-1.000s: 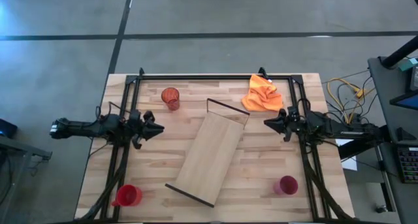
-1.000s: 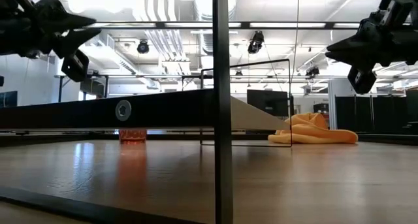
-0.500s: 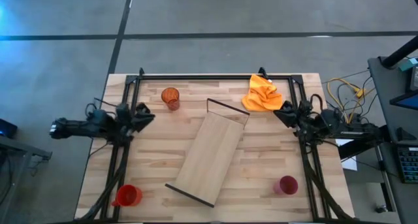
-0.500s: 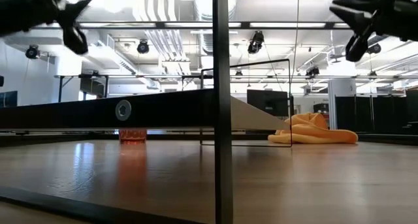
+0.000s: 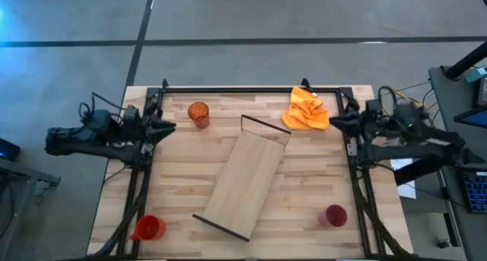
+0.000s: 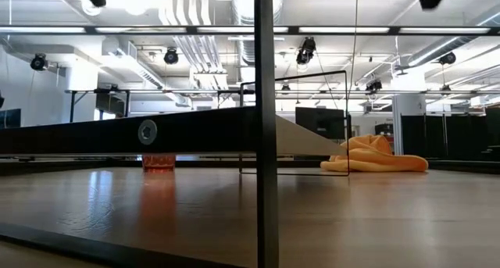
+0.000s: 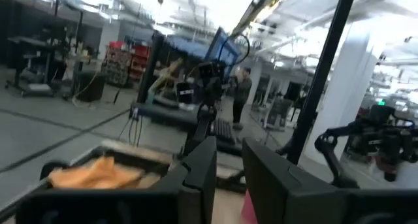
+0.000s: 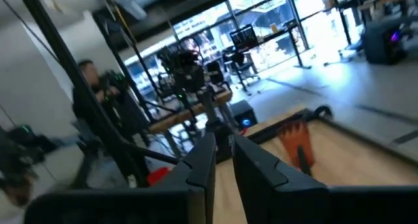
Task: Stack small to large cups/mugs on shelf
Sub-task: Put the pink plastic cup on the shelf
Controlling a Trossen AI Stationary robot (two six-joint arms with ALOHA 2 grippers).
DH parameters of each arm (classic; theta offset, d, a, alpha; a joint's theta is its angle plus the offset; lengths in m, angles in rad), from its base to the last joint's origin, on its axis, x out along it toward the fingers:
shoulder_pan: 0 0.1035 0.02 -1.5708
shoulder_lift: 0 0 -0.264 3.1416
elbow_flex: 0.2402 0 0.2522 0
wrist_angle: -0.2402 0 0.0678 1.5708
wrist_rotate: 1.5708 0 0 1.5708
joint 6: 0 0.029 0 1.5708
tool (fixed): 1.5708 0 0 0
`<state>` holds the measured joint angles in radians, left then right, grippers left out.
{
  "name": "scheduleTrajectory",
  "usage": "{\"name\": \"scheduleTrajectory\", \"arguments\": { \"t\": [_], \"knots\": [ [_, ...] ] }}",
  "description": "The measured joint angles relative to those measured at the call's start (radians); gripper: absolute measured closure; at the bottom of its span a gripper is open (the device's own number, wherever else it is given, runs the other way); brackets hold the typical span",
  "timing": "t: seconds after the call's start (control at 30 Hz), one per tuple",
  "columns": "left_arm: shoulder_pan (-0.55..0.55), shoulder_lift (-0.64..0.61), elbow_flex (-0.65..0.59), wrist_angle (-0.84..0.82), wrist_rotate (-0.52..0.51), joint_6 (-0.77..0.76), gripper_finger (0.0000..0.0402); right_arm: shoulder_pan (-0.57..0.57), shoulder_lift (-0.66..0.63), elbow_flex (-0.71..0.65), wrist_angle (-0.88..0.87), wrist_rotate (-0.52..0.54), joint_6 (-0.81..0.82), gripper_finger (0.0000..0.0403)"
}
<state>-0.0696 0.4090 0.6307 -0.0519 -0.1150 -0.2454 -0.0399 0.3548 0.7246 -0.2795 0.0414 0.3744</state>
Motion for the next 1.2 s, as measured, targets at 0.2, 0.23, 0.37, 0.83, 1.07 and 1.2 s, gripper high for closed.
{"name": "scheduleTrajectory", "arguments": {
  "t": [0.2,0.23,0.37,0.83,1.07,1.2],
  "knots": [
    [0.000,0.072,0.126,-0.001,-0.007,0.075,0.0340,0.000,0.147,0.260,-0.110,0.001,-0.131,0.0355],
    [0.000,0.077,0.139,0.002,-0.014,0.093,0.0340,0.000,0.168,0.294,-0.124,0.002,-0.147,0.0355],
    [0.000,0.094,0.173,0.042,-0.078,0.097,0.0340,0.000,0.236,0.407,-0.139,0.003,-0.153,0.0355],
    [0.000,0.132,0.241,0.041,-0.121,0.094,0.0340,0.000,0.483,0.645,-0.440,0.004,-0.167,0.0355],
    [0.000,0.107,0.242,0.003,-0.120,0.094,0.0340,0.000,0.660,0.757,-0.695,-0.066,-0.100,0.0325],
    [0.000,0.084,0.242,-0.021,-0.118,0.095,0.0340,0.000,0.760,0.801,-0.843,-0.068,-0.096,0.0303]
  ]
}}
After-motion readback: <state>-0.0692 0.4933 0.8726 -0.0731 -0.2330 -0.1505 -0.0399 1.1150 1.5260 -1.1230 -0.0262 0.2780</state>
